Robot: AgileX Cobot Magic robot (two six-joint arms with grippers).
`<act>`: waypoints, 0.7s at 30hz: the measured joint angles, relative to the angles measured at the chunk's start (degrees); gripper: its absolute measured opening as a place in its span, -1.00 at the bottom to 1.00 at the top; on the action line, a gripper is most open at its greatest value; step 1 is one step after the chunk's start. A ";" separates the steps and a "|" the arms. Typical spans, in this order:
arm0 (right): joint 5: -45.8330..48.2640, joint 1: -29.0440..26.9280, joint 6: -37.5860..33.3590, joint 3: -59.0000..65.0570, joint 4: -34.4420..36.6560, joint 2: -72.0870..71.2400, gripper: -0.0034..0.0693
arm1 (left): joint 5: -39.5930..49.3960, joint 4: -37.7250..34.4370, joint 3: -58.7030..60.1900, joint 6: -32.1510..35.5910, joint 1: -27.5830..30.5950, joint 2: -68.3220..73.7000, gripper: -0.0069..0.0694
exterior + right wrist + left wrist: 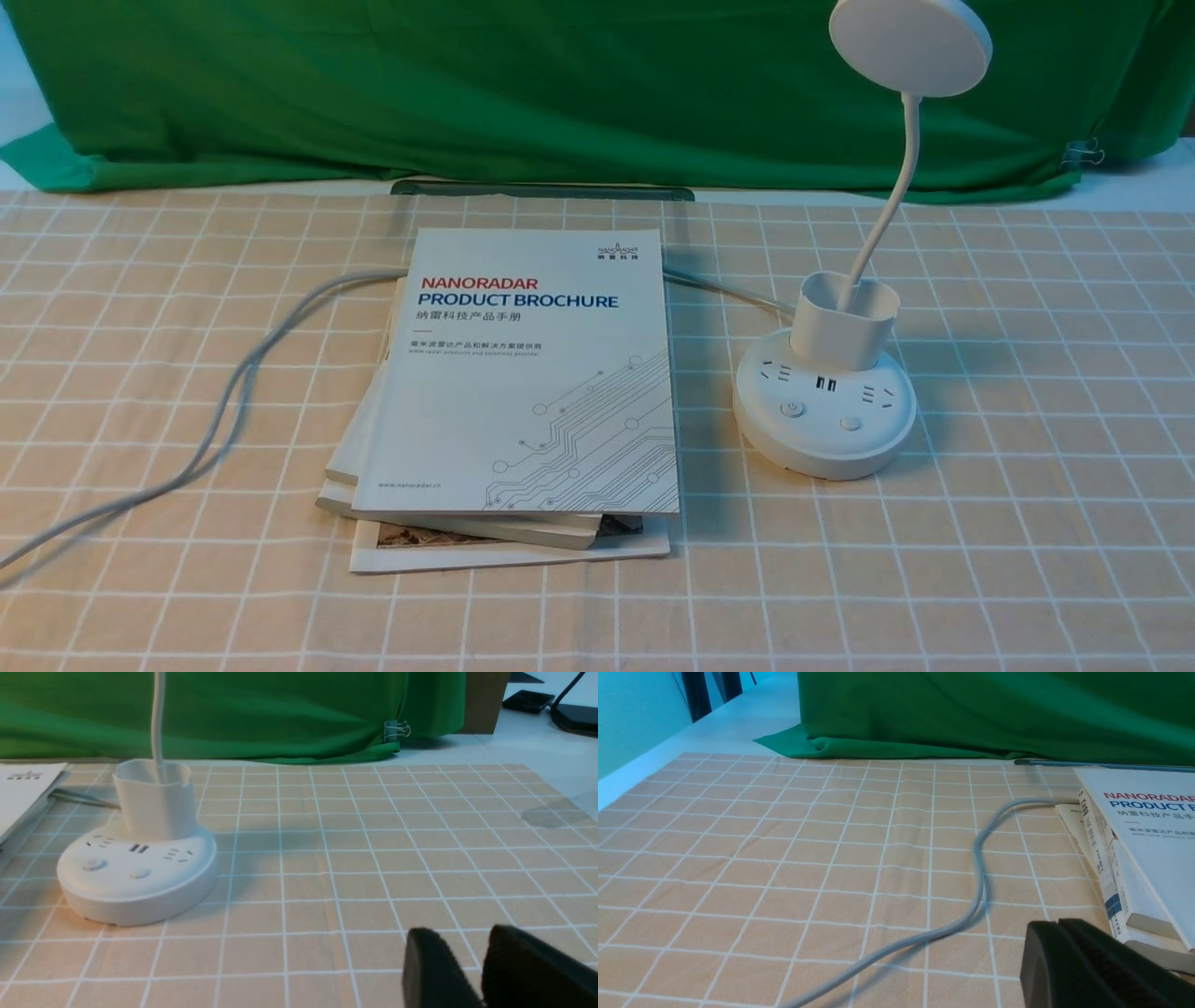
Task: Turn on the table lamp on the light coffee tablecloth with your hand.
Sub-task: 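Press the button on the base of the white desk lamp with the right gripper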
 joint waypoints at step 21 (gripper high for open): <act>-4.31 0.00 44.08 0.00 14.91 0.00 -0.24 | 0.00 0.00 0.00 0.00 0.00 0.00 -0.76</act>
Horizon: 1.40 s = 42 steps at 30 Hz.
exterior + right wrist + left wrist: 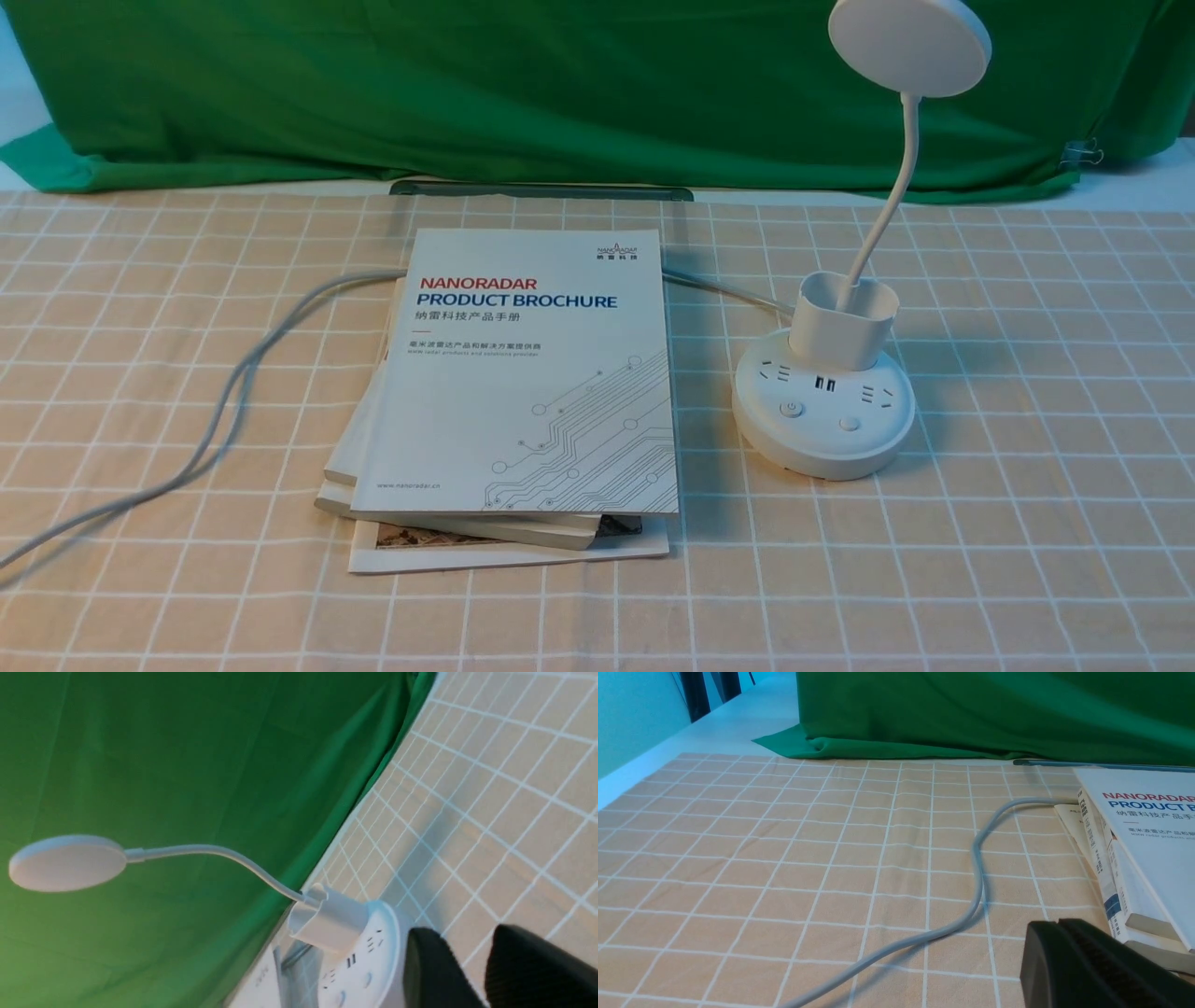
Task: Turn on the table lamp on the light coffee tablecloth with your hand.
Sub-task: 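Press the button on the base of the white desk lamp with the right gripper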
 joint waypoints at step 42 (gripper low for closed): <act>37.28 16.33 -69.76 -65.05 2.62 84.78 -0.83 | 0.00 0.00 0.00 0.02 0.00 0.00 -0.76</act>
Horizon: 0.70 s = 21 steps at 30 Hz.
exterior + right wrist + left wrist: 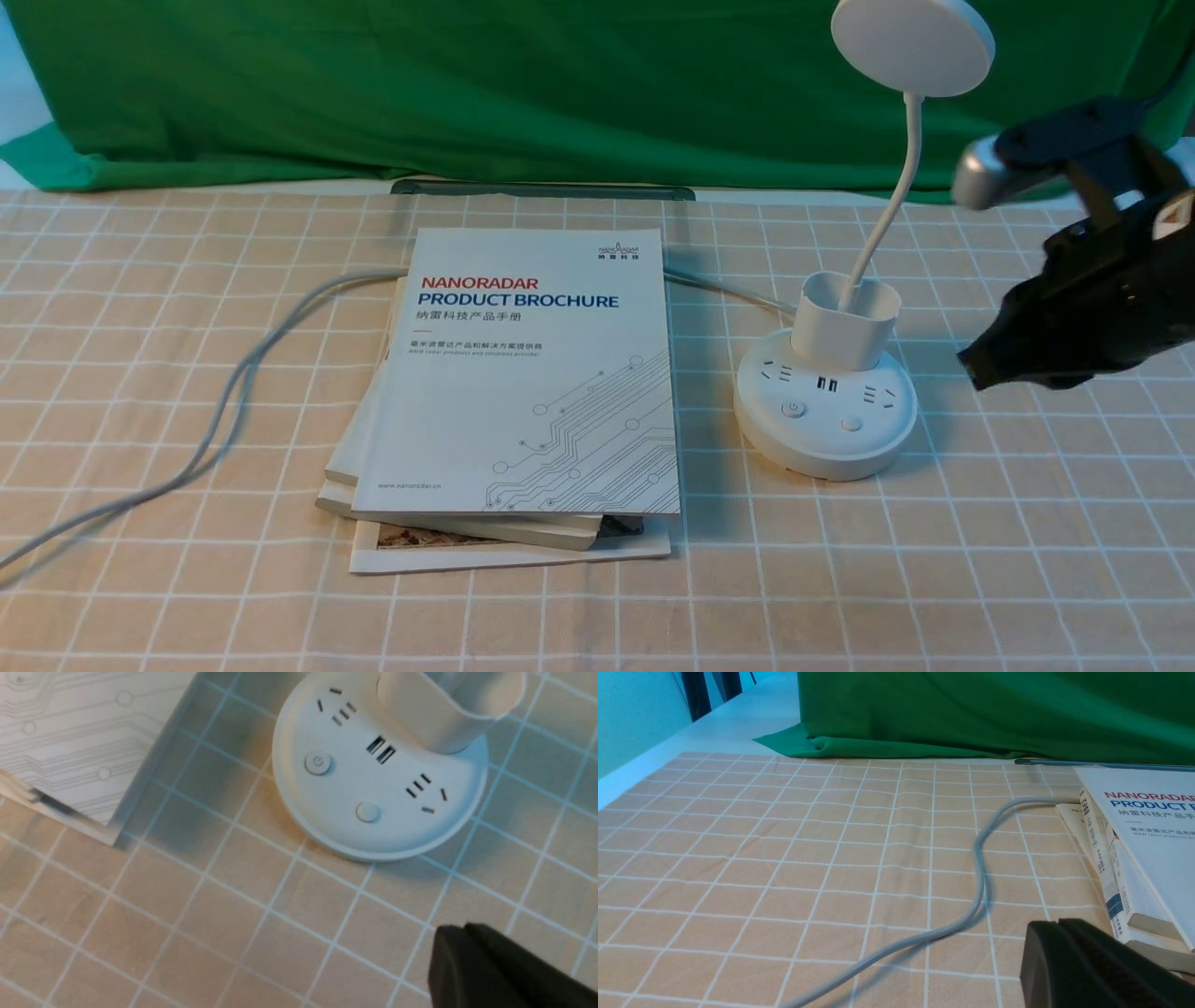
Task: Turn on the table lamp on the light coffee tablecloth with your hand.
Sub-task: 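Press the button on the base of the white desk lamp with the right gripper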
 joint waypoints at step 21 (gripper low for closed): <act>-15.23 2.53 1.61 -0.05 0.05 16.51 -0.83 | 0.00 0.00 0.00 0.00 0.00 0.00 -0.76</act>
